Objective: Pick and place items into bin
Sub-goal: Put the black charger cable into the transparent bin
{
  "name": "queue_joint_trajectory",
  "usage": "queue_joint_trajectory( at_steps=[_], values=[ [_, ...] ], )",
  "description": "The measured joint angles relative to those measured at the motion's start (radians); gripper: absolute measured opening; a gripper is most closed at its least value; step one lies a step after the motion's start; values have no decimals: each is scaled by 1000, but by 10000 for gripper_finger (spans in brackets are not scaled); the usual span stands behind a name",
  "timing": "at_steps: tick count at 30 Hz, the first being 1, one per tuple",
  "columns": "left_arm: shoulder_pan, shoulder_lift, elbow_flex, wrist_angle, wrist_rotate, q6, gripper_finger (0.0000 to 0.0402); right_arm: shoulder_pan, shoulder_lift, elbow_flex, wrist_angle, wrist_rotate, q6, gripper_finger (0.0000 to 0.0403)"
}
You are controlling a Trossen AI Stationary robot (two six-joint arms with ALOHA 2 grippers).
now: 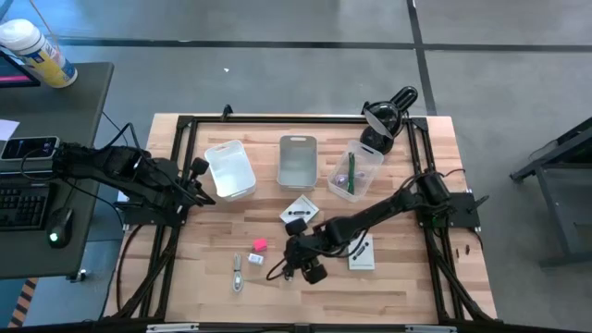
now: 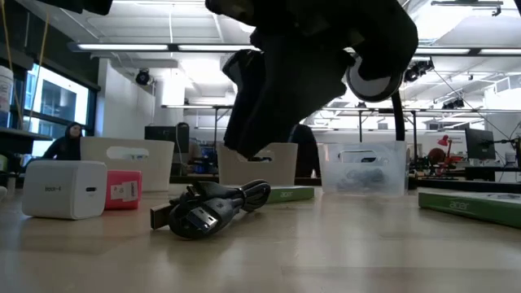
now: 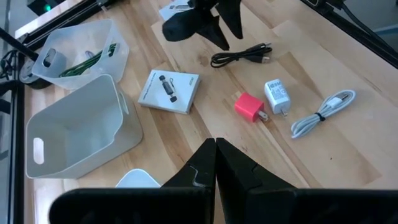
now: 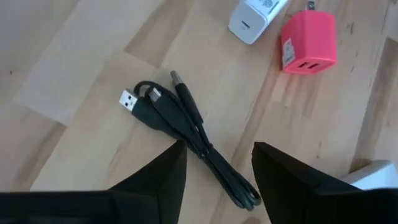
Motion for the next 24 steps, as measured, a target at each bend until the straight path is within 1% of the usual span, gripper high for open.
queue_joint_trajectory(
  at_steps=[4, 7, 9, 11, 14, 16, 20, 24],
  values=[
    [0, 0, 0, 0, -11, 0, 1, -2, 22, 0, 2, -19, 1, 161],
    [0, 0, 0, 0, -11, 0, 1, -2, 24, -2, 2, 6, 40, 157],
    [0, 0, 0, 0, 2, -1, 1, -2, 23, -2, 7, 28, 94, 156],
    [0, 0, 0, -1, 61, -1, 1, -2, 13, -2, 6, 36, 160, 158],
    [-1, 0, -20, -5, 235, 10, 1, -3, -9, 23, -21, 34, 239, 162],
    [-2, 0, -44, -17, 317, 15, 1, -3, -23, 52, -65, 47, 290, 162],
    [-11, 1, -105, -1, 368, 31, 0, -4, -47, 117, -126, 90, 376, 151],
    [-74, 20, -195, 159, 410, 61, 0, -5, -59, 199, -213, 99, 397, 140]
  ],
)
